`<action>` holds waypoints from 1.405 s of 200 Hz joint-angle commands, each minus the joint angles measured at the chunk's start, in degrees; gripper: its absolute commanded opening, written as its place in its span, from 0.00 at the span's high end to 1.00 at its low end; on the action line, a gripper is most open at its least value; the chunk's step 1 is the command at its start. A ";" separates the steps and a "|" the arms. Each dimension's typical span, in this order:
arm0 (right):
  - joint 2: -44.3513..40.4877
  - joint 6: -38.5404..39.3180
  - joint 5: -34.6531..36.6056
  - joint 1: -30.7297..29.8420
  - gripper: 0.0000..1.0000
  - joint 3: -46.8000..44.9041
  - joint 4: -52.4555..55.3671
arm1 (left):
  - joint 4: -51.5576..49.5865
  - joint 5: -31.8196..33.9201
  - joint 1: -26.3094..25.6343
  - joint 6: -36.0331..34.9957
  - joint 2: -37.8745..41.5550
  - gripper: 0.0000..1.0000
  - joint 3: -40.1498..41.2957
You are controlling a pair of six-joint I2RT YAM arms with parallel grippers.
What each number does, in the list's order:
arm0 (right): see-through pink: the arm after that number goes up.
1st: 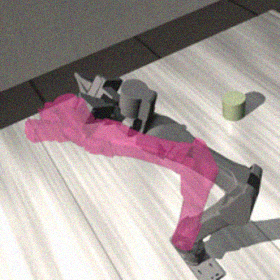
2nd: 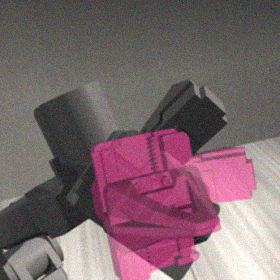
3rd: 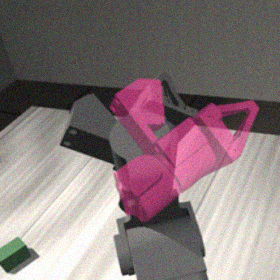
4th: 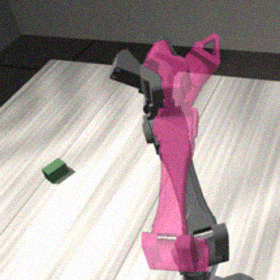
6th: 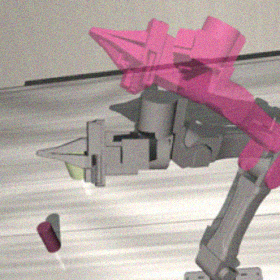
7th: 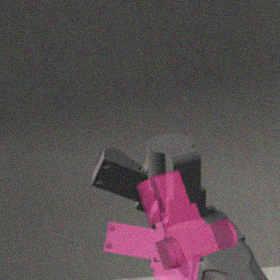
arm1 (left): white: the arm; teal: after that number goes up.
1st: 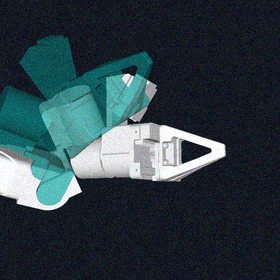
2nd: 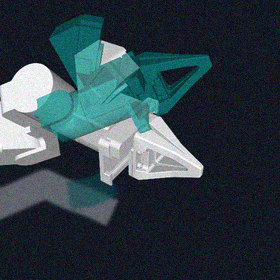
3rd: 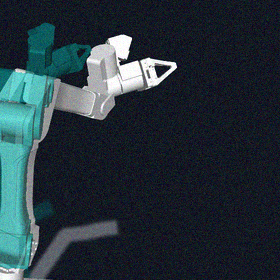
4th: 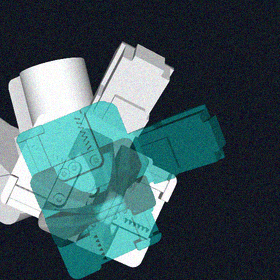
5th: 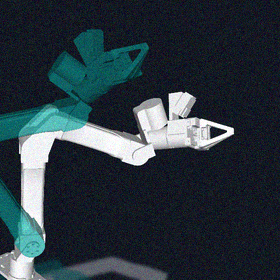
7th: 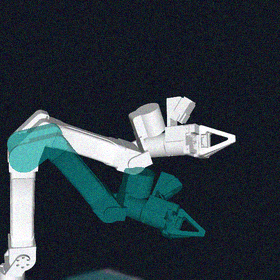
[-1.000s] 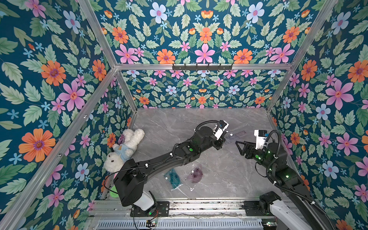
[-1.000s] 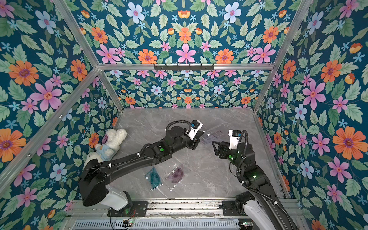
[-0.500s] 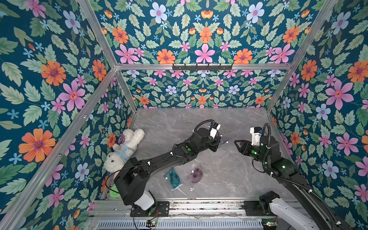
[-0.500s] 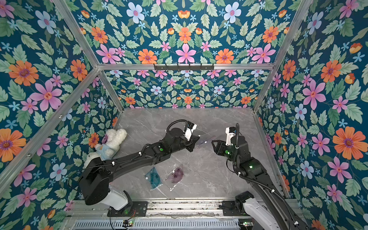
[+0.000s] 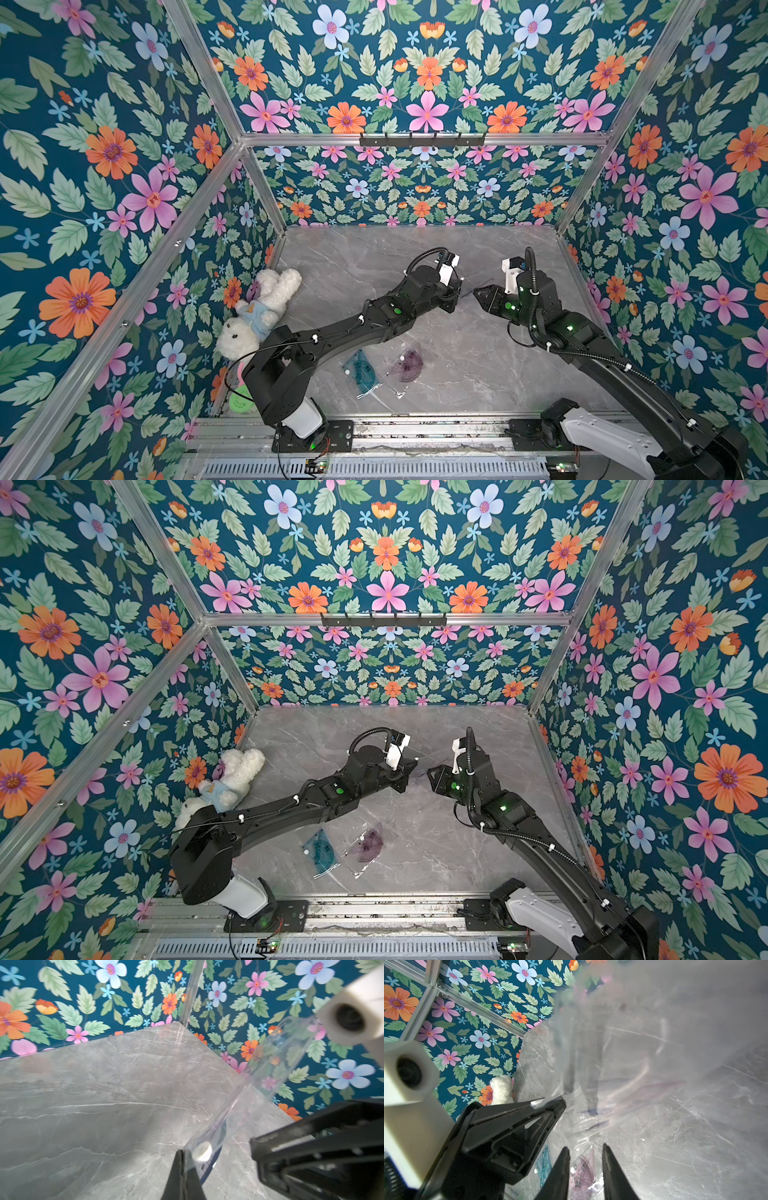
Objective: Open the ruler set and take out the ruler
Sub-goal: Take out the ruler from the ruler set bag.
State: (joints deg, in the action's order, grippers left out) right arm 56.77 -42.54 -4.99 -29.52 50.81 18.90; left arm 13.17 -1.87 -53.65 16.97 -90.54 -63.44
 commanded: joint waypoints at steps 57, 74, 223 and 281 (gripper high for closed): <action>-1.07 -4.82 -0.19 -0.19 0.71 1.12 -2.85 | -0.17 12.04 -2.42 -2.29 -0.46 1.00 -0.68; -0.16 -5.54 -0.78 -0.20 0.80 1.16 -3.75 | 0.40 11.83 -2.60 -2.11 -0.69 1.00 -0.59; 9.91 -4.56 1.33 -0.18 0.76 2.38 -5.43 | 5.13 8.76 -3.35 -3.90 0.93 1.00 1.47; 11.56 -4.05 2.36 -0.13 0.70 1.56 -5.24 | 7.53 8.61 -3.47 -4.36 1.92 1.00 2.88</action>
State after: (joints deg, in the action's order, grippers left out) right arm 67.44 -46.65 -3.88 -29.67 52.38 13.72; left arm 17.28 6.87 -56.99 13.15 -89.01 -60.51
